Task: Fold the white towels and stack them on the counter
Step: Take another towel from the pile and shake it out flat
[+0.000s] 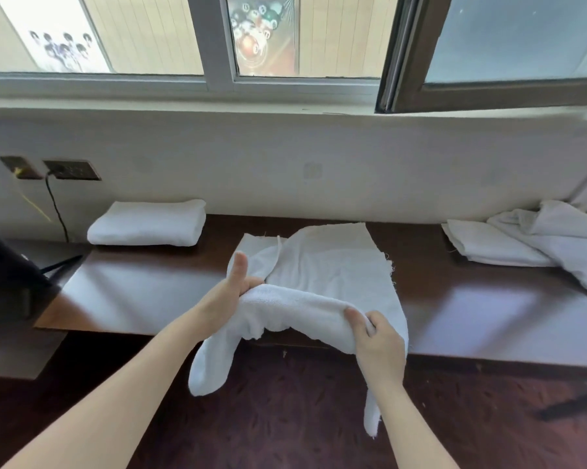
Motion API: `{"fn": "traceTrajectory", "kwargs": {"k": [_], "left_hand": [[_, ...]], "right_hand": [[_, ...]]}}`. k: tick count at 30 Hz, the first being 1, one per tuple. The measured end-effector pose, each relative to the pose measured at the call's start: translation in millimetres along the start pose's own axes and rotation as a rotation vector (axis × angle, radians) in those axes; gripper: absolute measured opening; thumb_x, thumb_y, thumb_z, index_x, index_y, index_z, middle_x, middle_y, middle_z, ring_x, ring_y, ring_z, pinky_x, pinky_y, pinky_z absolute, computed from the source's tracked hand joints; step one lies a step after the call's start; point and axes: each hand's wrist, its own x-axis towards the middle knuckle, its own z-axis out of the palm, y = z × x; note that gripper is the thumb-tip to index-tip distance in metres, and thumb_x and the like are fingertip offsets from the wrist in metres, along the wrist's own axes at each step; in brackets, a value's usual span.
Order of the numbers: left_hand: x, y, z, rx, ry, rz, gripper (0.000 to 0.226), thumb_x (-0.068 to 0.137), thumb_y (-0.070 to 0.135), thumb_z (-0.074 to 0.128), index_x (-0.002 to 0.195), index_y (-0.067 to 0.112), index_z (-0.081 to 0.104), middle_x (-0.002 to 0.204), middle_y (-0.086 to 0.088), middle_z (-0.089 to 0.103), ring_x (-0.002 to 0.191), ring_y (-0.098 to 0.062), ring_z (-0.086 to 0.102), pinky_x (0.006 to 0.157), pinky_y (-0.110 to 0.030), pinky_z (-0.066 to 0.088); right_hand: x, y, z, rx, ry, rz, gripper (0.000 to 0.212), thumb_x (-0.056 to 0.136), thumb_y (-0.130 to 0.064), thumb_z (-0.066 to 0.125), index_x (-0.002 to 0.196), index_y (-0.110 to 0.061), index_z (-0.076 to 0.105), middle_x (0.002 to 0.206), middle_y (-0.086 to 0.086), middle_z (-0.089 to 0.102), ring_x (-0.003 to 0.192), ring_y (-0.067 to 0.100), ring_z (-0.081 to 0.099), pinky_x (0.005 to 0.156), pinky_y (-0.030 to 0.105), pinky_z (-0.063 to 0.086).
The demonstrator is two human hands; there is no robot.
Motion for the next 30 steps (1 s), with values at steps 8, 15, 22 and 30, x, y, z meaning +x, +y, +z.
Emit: {"fn": "traceTrajectory", "kwargs": {"k": [8,15,22,30], "left_hand": [[-13.6,-40.1,-12.5,0.744,0.291,0.143,0.086,0.064,0.089,-0.026,0.056,0.018,0.021,0.049,0.005,0.023,0.048,-0.012,0.023,0.050,-0.031,0.020],[-36.9,-97.5,-33.5,0.604,0.399,0.052,0.074,0.076,0.088,-0.012,0.053,0.024,0.018,0.046,0.007,0.023,0.048,-0.010,0.024,0.051,-0.029,0.024],[-40.6,-76.1,-44.9,0.512,0.514,0.249,0.084,0.083,0.084,-0.007,0.052,0.016,0.030,0.048,0.012,0.023,0.044,-0.011,0.024,0.047,-0.032,0.024],[-35.6,-29.2,-91.8,0.850,0.458,0.595,0.085,0.076,0.094,0.029,0.052,0.014,0.046,0.047,0.011,0.029,0.042,-0.016,0.029,0.039,-0.034,0.035]], "right_hand": [[35.0,-28.2,-42.7,-0.182,-0.064,-0.409,0.063,0.088,-0.072,0.040,0.054,-0.023,0.019,0.048,-0.003,0.020,0.048,0.013,0.018,0.048,0.029,0.016],[30.8,-30.8,-63.5,-0.319,-0.063,-0.494,0.064,0.089,-0.074,0.034,0.057,-0.022,0.013,0.049,-0.002,0.017,0.048,0.015,0.017,0.045,0.025,0.017],[29.6,-21.9,-56.0,-0.368,0.213,-0.199,0.084,0.090,-0.076,0.007,0.046,-0.009,0.029,0.040,0.006,0.038,0.046,0.031,0.036,0.047,0.034,0.024],[22.1,-17.6,-83.1,-0.307,-0.341,-0.319,0.082,0.046,-0.089,0.063,0.057,-0.018,0.024,0.052,-0.008,0.022,0.051,0.012,0.023,0.049,0.028,0.017]]}}
